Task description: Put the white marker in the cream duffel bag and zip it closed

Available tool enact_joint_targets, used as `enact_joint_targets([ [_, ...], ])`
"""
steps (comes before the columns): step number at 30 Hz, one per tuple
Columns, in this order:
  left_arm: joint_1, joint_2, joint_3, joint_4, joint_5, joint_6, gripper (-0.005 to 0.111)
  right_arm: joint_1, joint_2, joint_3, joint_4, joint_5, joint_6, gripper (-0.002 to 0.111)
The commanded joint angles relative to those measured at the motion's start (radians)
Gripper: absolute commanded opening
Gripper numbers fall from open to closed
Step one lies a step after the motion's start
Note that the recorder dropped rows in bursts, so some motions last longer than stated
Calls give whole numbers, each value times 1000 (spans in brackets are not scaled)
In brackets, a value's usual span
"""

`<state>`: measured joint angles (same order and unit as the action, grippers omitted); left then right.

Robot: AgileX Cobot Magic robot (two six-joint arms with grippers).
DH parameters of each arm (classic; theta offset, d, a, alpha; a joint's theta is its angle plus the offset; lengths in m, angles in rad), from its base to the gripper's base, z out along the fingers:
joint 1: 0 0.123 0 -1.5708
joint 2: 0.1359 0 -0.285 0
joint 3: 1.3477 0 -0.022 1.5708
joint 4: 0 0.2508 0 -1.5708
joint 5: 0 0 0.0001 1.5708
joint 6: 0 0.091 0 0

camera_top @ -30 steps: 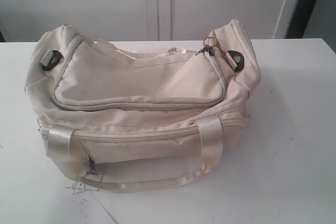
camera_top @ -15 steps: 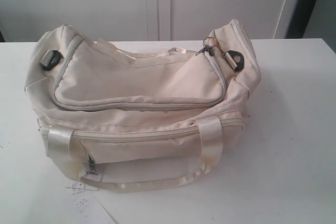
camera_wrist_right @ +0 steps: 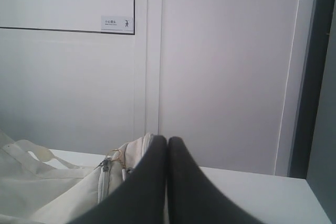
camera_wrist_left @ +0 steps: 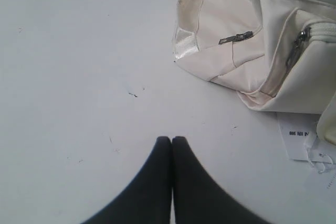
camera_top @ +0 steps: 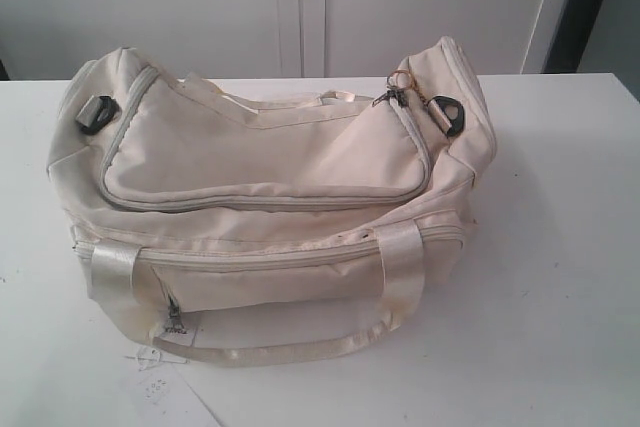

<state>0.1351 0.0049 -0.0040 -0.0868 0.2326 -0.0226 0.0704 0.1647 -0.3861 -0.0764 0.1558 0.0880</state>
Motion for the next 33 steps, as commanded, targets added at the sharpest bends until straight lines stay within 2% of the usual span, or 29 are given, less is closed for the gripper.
enact_joint_targets([
  [1, 2, -5, 4, -1, -7, -1, 0, 4, -5, 6, 1, 0, 4, 0],
  [29, 2, -5, 4, -1, -7, -1, 0, 4, -5, 6, -1, 0, 4, 0],
  [33, 2, -5, 4, -1, -7, -1, 0, 4, -5, 6, 42, 0, 4, 0],
])
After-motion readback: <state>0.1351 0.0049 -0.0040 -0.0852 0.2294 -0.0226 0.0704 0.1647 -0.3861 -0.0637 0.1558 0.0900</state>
